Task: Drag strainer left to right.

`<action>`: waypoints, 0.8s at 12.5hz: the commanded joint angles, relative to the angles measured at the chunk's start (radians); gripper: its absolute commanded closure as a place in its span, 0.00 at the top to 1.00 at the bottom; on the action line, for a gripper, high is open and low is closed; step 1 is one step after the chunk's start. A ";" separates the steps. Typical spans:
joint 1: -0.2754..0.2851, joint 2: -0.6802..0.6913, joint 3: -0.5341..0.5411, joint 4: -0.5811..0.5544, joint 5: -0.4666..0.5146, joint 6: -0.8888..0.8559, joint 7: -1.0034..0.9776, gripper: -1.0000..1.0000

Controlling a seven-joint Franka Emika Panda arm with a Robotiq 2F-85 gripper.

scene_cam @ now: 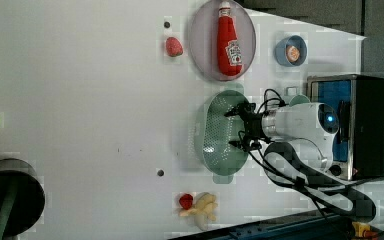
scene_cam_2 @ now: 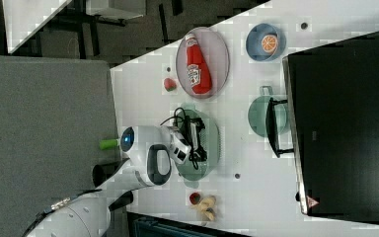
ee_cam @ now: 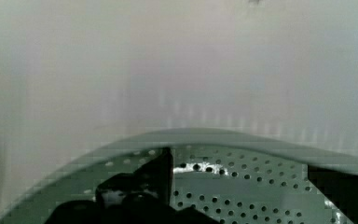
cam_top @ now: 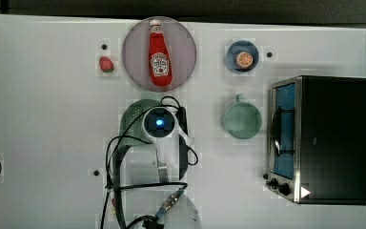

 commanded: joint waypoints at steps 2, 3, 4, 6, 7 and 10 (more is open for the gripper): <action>-0.043 -0.037 -0.100 0.004 -0.010 0.011 -0.147 1.00; -0.044 -0.038 -0.116 0.004 -0.010 0.014 -0.161 1.00; -0.045 -0.038 -0.131 0.004 -0.010 0.019 -0.178 1.00; -0.046 -0.038 -0.163 0.003 -0.010 0.025 -0.230 1.00; -0.047 -0.037 -0.181 0.003 -0.010 0.025 -0.262 1.00; -0.051 -0.038 -0.225 0.004 -0.010 0.026 -0.341 1.00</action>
